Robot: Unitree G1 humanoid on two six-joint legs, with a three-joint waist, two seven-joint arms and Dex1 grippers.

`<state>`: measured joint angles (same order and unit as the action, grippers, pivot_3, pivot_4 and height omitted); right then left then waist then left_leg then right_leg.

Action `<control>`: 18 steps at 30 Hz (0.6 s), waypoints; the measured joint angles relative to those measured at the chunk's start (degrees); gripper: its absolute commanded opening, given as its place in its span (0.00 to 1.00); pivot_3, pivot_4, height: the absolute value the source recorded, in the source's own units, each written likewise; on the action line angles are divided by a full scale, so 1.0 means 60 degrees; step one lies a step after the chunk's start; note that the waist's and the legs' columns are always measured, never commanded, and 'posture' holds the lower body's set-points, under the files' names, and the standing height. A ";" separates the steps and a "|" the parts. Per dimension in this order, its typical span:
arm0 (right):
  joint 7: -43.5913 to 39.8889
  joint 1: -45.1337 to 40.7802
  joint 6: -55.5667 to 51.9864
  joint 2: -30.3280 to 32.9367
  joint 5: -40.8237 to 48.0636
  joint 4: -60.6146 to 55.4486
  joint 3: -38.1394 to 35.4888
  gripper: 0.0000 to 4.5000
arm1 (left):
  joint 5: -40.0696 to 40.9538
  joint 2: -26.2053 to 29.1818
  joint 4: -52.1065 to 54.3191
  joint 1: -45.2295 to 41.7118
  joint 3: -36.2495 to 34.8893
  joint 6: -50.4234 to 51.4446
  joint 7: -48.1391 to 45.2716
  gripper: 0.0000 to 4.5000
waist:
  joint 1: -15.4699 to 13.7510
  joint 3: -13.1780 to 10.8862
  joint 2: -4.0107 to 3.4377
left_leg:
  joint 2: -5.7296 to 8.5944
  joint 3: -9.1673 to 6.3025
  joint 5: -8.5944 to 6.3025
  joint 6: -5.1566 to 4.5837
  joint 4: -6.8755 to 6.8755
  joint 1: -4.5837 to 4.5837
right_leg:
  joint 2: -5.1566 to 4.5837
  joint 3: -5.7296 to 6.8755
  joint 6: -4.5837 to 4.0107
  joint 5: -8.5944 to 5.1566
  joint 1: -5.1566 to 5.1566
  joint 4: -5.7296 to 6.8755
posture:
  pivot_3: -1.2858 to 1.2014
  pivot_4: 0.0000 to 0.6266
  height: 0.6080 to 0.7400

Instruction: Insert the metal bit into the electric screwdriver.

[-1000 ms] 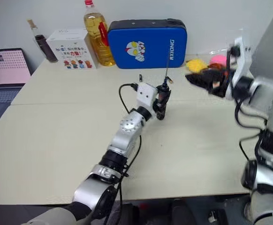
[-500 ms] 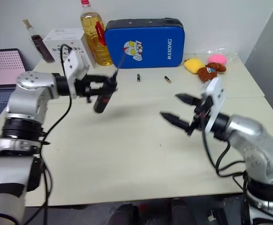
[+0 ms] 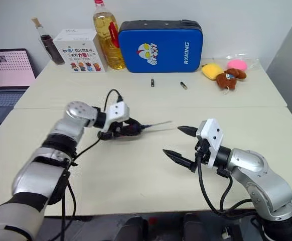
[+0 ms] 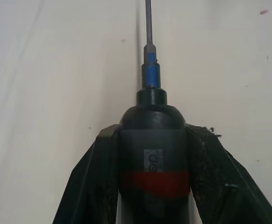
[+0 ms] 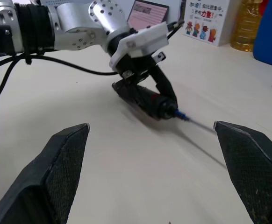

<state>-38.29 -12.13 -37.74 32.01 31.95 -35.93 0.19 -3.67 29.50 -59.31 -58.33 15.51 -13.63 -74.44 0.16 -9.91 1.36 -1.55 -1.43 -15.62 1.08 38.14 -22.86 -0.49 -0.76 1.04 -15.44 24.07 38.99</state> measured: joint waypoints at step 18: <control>-0.2028 -0.0967 0.1251 0.0952 -0.0424 0.2817 0.0184 1.00 | 0.2048 0.3349 0.4017 0.1601 -0.2250 0.3517 -0.2078 1.00 | 0.0267 -0.0009 0.0006 | -0.0022 -0.0006 0.0000 0.0000 -0.0016 0.0012 | 0.0004 -0.0005 -0.0003 -0.0001 0.0007 0.0007 | 0.52 0.24 1.00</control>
<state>-50.46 -17.94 -30.23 37.72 29.41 -19.03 1.29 8.62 49.59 -35.21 -48.72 2.01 7.48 -86.91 1.76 -9.97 1.40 -1.68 -1.46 -15.62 1.09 38.04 -22.79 -0.46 -0.79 1.03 -15.44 24.11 39.03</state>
